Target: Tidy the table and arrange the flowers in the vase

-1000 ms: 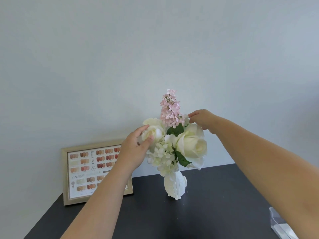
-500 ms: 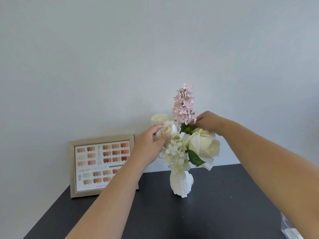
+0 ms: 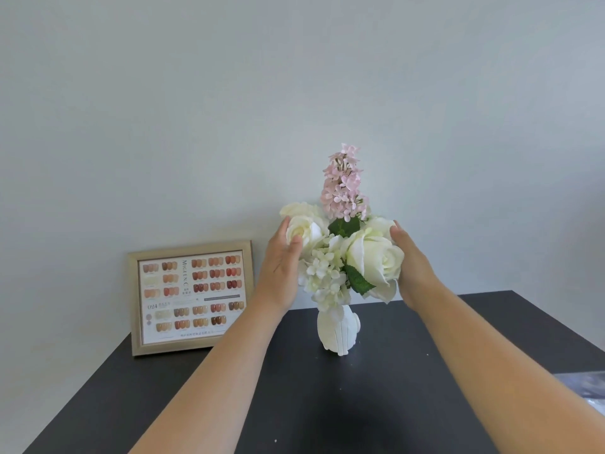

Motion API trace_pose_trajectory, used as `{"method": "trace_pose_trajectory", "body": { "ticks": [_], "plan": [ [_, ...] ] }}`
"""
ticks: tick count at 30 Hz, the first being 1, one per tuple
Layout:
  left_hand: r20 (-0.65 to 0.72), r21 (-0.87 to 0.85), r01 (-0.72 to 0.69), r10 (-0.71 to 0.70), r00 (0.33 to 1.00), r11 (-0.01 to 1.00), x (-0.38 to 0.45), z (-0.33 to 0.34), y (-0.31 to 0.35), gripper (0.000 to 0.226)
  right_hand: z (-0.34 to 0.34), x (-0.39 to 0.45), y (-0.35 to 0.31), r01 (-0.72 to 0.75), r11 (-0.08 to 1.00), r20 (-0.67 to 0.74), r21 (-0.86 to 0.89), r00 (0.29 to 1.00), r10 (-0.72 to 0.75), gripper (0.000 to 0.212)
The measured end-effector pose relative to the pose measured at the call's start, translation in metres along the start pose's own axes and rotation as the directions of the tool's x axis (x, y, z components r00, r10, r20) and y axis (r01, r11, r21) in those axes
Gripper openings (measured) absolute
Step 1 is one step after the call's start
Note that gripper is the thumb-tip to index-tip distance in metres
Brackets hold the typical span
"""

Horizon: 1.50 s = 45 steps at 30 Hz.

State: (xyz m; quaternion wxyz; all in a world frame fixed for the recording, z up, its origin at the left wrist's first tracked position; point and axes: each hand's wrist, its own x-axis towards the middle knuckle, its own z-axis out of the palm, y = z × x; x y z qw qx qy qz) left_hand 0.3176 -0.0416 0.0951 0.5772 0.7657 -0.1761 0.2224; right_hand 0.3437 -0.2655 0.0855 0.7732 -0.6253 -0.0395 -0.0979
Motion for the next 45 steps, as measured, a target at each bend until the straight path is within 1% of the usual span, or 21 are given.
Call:
{"method": "trace_pose_trajectory", "body": {
  "ticks": [2,4,6,7,8,9,11,12,14,16,18,19,22,24,27,32,37,38,41,43,45],
  "plan": [
    [0.018,-0.022,0.004,-0.003,1.0,1.0,0.001,0.004,0.0,0.064,0.002,-0.001,0.0,0.023,1.0,-0.039,-0.014,0.999,-0.023,0.057],
    [-0.048,-0.141,0.043,-0.051,0.998,0.989,0.0,0.002,-0.004,0.064,-0.002,0.0,0.0,0.038,0.999,-0.126,0.017,0.991,-0.036,0.059],
    [-0.161,-0.323,0.097,-0.156,0.975,0.942,-0.005,0.0,-0.014,0.057,-0.012,0.0,0.007,0.046,0.998,-0.26,0.046,0.965,-0.032,0.059],
    [-0.199,-0.399,0.14,-0.234,0.952,0.906,-0.01,0.0,-0.021,0.052,-0.018,-0.002,0.015,0.013,0.999,-0.306,0.053,0.952,0.004,0.058],
    [-0.204,-0.456,0.199,-0.32,0.925,0.867,-0.018,0.003,-0.029,0.049,-0.022,-0.004,0.027,-0.054,0.996,-0.318,0.067,0.945,0.072,0.056],
    [-0.17,-0.493,0.278,-0.404,0.899,0.824,-0.026,0.007,-0.038,0.048,-0.025,-0.009,0.041,-0.144,0.987,-0.298,0.077,0.941,0.16,0.054],
    [-0.034,-0.516,0.462,-0.556,0.83,0.721,-0.045,0.021,-0.057,0.052,-0.027,-0.02,0.075,-0.321,0.946,-0.213,0.044,0.922,0.323,0.053],
    [0.03,-0.505,0.539,-0.611,0.791,0.674,-0.053,0.028,-0.066,0.054,-0.026,-0.026,0.089,-0.373,0.928,-0.169,0.004,0.914,0.368,0.055],
    [0.117,-0.478,0.631,-0.667,0.736,0.611,-0.068,0.04,-0.078,0.058,-0.018,-0.036,0.111,-0.4,0.914,-0.088,-0.07,0.915,0.394,0.055],
    [0.173,-0.455,0.66,-0.668,0.724,0.598,-0.077,0.051,-0.087,0.057,-0.006,-0.043,0.123,-0.387,0.915,-0.024,-0.113,0.922,0.387,0.048],
    [0.223,-0.411,0.665,-0.638,0.737,0.624,-0.081,0.062,-0.09,0.055,0.009,-0.047,0.124,-0.381,0.911,0.03,-0.156,0.92,0.39,0.033],
    [0.228,-0.378,0.668,-0.635,0.738,0.641,-0.082,0.067,-0.09,0.055,0.014,-0.047,0.126,-0.375,0.909,0.053,-0.185,0.919,0.39,0.035],
    [0.179,-0.288,0.688,-0.668,0.722,0.667,-0.077,0.075,-0.093,0.059,0.021,-0.039,0.134,-0.377,0.893,0.048,-0.247,0.915,0.4,0.057],
    [0.175,-0.268,0.695,-0.676,0.716,0.667,-0.072,0.074,-0.097,0.062,0.024,-0.034,0.135,-0.385,0.883,0.045,-0.266,0.911,0.411,0.059],
    [0.171,-0.279,0.69,-0.673,0.72,0.668,-0.065,0.07,-0.103,0.062,0.028,-0.03,0.134,-0.444,0.858,-0.006,-0.257,0.889,0.459,0.064],
    [0.167,-0.25,0.692,-0.674,0.719,0.677,-0.062,0.068,-0.105,0.063,0.031,-0.022,0.138,-0.464,0.856,-0.018,-0.225,0.881,0.473,0.062],
    [0.179,-0.215,0.682,-0.658,0.731,0.699,-0.066,0.063,-0.105,0.061,0.029,-0.023,0.141,-0.419,0.877,-0.014,-0.233,0.904,0.428,0.064],
    [0.184,-0.186,0.674,-0.648,0.739,0.715,-0.069,0.062,-0.106,0.059,0.027,-0.026,0.14,-0.404,0.881,-0.016,-0.245,0.91,0.413,0.063],
    [0.181,-0.047,0.596,-0.58,0.795,0.802,-0.085,0.054,-0.113,0.056,0.018,-0.035,0.145,-0.365,0.901,-0.022,-0.232,0.929,0.371,0.051],
    [0.192,0.077,0.505,-0.51,0.839,0.86,-0.101,0.043,-0.116,0.058,0.01,-0.044,0.142,-0.331,0.92,-0.067,-0.21,0.943,0.325,0.039],
    [0.217,0.18,0.42,-0.452,0.865,0.89,-0.116,0.031,-0.114,0.062,0.002,-0.047,0.136,-0.3,0.937,-0.193,-0.182,0.945,0.265,0.029]
  ]
}}
